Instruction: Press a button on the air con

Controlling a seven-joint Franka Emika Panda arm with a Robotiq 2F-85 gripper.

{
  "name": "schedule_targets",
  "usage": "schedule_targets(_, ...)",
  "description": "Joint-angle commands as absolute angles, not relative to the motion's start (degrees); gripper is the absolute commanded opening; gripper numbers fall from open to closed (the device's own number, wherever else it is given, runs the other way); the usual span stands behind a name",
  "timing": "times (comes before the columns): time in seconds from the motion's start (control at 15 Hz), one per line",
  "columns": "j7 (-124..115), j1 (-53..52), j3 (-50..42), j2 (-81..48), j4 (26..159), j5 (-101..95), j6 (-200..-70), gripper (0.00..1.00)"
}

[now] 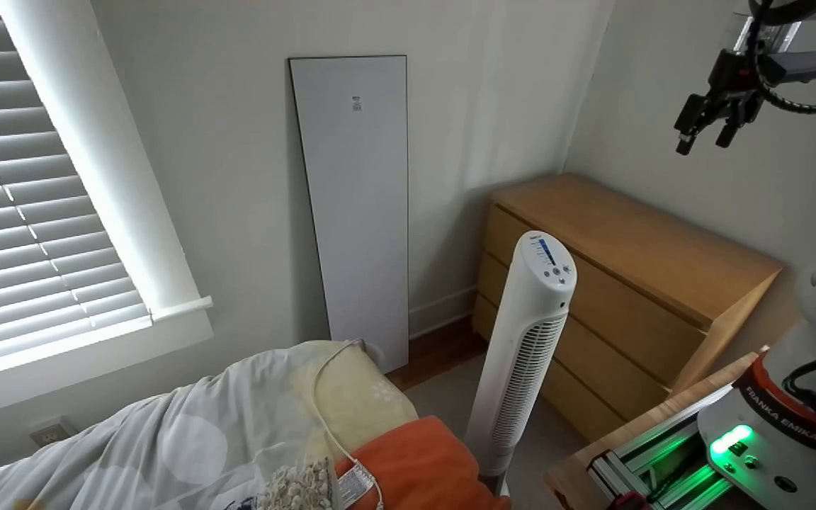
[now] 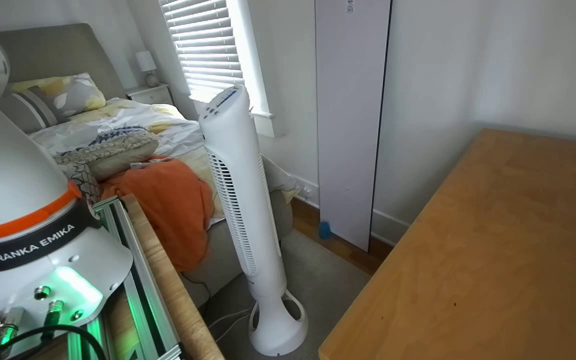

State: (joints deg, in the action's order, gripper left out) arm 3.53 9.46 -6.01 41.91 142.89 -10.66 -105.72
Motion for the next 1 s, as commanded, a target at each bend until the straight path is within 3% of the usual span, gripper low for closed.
schedule_targets(0.0,4.6,6.7,-5.3,41.8,143.3,-10.0,-106.2,1.00)
schedule_targets(0.87,20.0,-12.8,-0.5,35.6,148.6,5.3,-105.2,1.00)
schedule_targets(0.93,21.2,-13.7,-0.2,35.0,149.2,5.8,-105.8,0.96)
